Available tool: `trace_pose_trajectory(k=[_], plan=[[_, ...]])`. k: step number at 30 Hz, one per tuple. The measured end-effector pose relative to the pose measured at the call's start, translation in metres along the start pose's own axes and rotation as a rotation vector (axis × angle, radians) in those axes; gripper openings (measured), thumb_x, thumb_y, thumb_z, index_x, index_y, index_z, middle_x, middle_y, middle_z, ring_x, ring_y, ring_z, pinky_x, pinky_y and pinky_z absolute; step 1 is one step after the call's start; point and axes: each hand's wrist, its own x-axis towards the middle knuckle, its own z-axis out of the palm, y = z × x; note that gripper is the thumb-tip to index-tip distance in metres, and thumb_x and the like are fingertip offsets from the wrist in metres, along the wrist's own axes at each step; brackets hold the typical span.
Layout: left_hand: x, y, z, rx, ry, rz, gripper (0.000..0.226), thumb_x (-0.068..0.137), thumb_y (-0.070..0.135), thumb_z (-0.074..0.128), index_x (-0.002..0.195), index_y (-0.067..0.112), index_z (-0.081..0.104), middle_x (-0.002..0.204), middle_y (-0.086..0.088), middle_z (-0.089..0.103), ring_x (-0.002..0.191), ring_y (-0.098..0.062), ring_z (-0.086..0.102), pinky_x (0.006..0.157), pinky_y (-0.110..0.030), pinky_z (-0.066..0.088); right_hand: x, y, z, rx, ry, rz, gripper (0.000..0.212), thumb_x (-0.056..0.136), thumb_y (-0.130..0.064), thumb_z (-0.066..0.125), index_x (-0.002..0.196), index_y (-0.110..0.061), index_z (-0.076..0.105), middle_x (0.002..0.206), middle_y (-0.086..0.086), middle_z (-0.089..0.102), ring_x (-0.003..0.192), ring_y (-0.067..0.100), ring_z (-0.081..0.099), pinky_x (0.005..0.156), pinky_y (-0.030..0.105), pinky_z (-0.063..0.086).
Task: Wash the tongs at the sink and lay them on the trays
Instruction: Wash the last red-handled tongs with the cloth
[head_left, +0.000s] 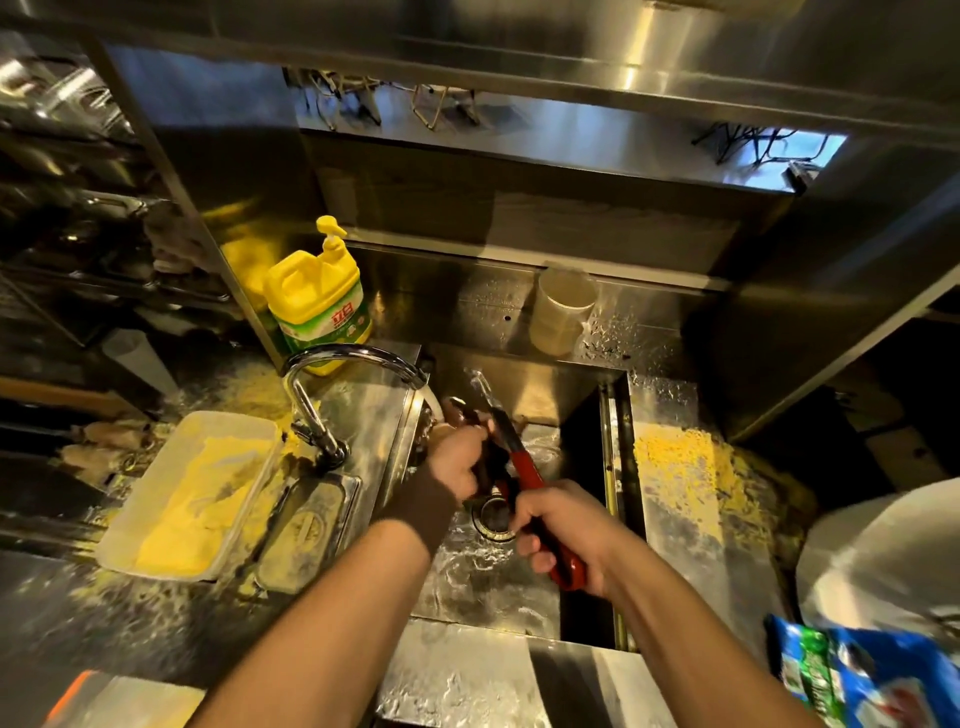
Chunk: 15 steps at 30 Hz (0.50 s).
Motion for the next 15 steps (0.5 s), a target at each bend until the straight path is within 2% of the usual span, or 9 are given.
trace_pose_trajectory(k=[1,3,5,6,9,10,11,13,15], plan=[[-0.002,-0.003,0.000,0.000,-0.017,-0.013,0.023,0.098,-0.006,0.047,0.118,-0.005,0.058,0.113,-0.031,0.066,0.077,-0.033,0.066,0.057,-0.042,0.058,0.001,0.001,0.004,-0.009,0.019,-0.008,0.032,0.072,0.007,0.053,0.102,-0.004,0.047,0.063,0.003,0.043,0.046,0.013,0.038,0.033,0.021,0.027],[0.007,0.004,-0.005,-0.013,-0.018,-0.013,0.033,0.100,-0.004,0.043,0.131,-0.009,0.055,0.128,-0.033,0.061,0.087,-0.036,0.065,0.069,-0.046,0.059,0.001,0.007,0.005,-0.012,0.015,0.001,0.030,0.070,0.006,0.054,0.098,-0.004,0.047,0.059,0.001,0.043,0.044,0.013,0.038,0.034,0.020,0.027],[0.018,0.009,-0.010,-0.016,-0.007,-0.031,0.038,0.102,0.002,0.043,0.138,-0.007,0.053,0.133,-0.028,0.060,0.100,-0.036,0.065,0.080,-0.044,0.058,-0.002,0.011,0.002,-0.012,-0.022,0.019,0.030,0.070,0.005,0.055,0.097,-0.004,0.047,0.056,0.001,0.042,0.043,0.013,0.037,0.033,0.020,0.028],[0.016,0.007,-0.011,0.015,-0.019,-0.045,0.036,0.102,0.003,0.046,0.136,-0.006,0.054,0.128,-0.024,0.063,0.100,-0.033,0.066,0.083,-0.042,0.057,-0.001,0.010,0.001,-0.012,-0.026,0.025,0.031,0.069,0.005,0.056,0.098,-0.003,0.048,0.057,0.002,0.042,0.044,0.013,0.037,0.033,0.020,0.029],[0.001,0.001,-0.003,0.068,-0.093,-0.063,0.013,0.099,0.001,0.050,0.109,0.002,0.058,0.101,-0.015,0.062,0.073,-0.025,0.063,0.073,-0.033,0.058,0.000,0.005,0.005,-0.028,0.008,0.025,0.029,0.070,0.005,0.053,0.097,-0.004,0.046,0.057,0.003,0.040,0.044,0.013,0.035,0.033,0.021,0.028],[0.005,0.000,-0.006,0.081,-0.025,-0.034,0.010,0.100,0.002,0.049,0.099,0.003,0.059,0.098,-0.016,0.062,0.073,-0.025,0.062,0.080,-0.036,0.056,-0.001,0.004,0.006,-0.041,0.002,0.030,0.029,0.071,0.005,0.053,0.097,-0.003,0.046,0.055,0.002,0.040,0.043,0.013,0.034,0.032,0.022,0.028],[0.011,0.003,-0.010,0.055,0.035,-0.020,0.013,0.101,0.003,0.048,0.097,0.001,0.060,0.098,-0.019,0.065,0.080,-0.029,0.065,0.088,-0.040,0.053,-0.003,0.004,0.006,-0.057,-0.010,0.041,0.029,0.071,0.005,0.053,0.098,-0.003,0.046,0.053,0.002,0.041,0.041,0.013,0.035,0.032,0.021,0.029],[0.017,0.004,-0.014,-0.017,0.032,-0.046,0.020,0.103,0.006,0.045,0.109,-0.001,0.062,0.099,-0.020,0.072,0.096,-0.034,0.068,0.088,-0.039,0.057,-0.007,0.002,0.001,-0.080,-0.018,0.049,0.027,0.072,0.005,0.054,0.096,-0.003,0.046,0.051,0.001,0.043,0.038,0.012,0.037,0.032,0.020,0.030],[0.012,-0.003,-0.006,-0.011,-0.016,-0.054,0.018,0.103,0.008,0.045,0.108,0.002,0.062,0.092,-0.016,0.070,0.081,-0.029,0.066,0.085,-0.038,0.060,-0.006,-0.003,0.001,-0.115,0.018,0.039,0.022,0.073,0.005,0.054,0.093,-0.003,0.048,0.052,0.002,0.042,0.037,0.012,0.036,0.032,0.021,0.030]])
